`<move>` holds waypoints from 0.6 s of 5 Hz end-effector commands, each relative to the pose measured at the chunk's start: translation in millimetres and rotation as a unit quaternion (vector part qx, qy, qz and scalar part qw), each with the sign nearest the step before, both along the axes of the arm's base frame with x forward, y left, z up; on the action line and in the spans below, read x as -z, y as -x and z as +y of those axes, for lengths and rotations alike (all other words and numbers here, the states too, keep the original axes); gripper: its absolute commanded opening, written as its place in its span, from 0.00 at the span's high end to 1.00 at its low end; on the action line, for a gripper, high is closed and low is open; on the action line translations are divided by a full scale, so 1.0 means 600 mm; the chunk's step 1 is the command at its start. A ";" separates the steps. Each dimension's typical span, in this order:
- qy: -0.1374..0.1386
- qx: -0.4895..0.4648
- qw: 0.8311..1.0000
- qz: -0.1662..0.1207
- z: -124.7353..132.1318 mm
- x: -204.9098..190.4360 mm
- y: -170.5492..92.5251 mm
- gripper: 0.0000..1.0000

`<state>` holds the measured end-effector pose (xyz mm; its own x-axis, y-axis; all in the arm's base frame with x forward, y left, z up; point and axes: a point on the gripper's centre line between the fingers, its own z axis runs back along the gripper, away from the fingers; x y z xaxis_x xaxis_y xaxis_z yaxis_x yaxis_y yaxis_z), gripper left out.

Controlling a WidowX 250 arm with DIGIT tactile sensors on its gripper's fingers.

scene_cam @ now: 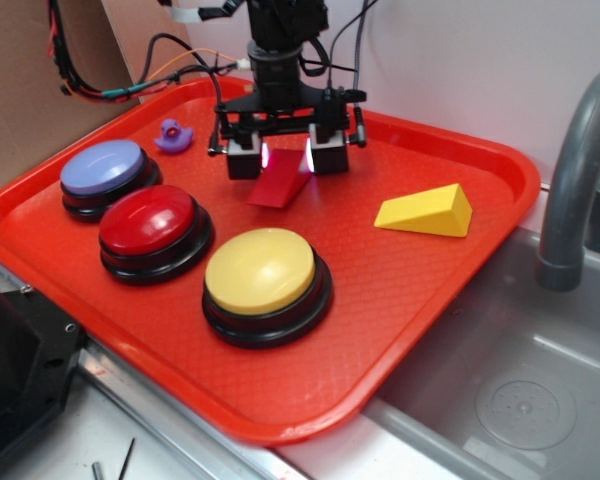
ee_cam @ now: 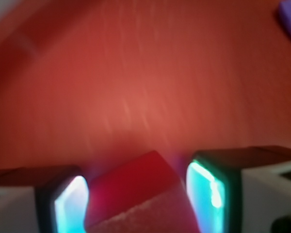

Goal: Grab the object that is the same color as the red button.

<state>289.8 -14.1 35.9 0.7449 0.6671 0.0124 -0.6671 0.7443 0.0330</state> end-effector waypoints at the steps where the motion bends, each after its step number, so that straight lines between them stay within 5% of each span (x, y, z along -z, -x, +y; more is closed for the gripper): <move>1: 0.056 0.191 0.979 -0.045 -0.008 -0.185 -0.005 1.00; 3: 0.069 0.270 0.957 -0.084 -0.012 -0.300 0.050 1.00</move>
